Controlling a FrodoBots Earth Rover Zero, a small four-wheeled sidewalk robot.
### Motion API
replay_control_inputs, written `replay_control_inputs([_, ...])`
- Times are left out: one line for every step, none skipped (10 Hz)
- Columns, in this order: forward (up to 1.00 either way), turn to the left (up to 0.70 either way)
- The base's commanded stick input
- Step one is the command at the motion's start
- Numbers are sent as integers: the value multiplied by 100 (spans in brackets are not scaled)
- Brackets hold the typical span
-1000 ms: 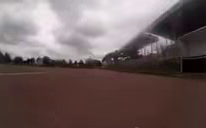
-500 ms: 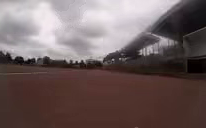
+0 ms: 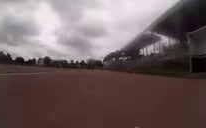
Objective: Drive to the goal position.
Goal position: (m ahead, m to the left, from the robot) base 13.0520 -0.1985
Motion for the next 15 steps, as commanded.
replay_control_inputs([70, 0])
replay_control_inputs([70, 0])
replay_control_inputs([70, 0])
replay_control_inputs([70, 0])
replay_control_inputs([70, 0])
replay_control_inputs([70, 0])
replay_control_inputs([70, 0])
replay_control_inputs([70, 0])
replay_control_inputs([70, 0])
replay_control_inputs([70, 0])
replay_control_inputs([70, 0])
replay_control_inputs([70, 0])
replay_control_inputs([70, 0])
replay_control_inputs([70, 0])
replay_control_inputs([70, 0])
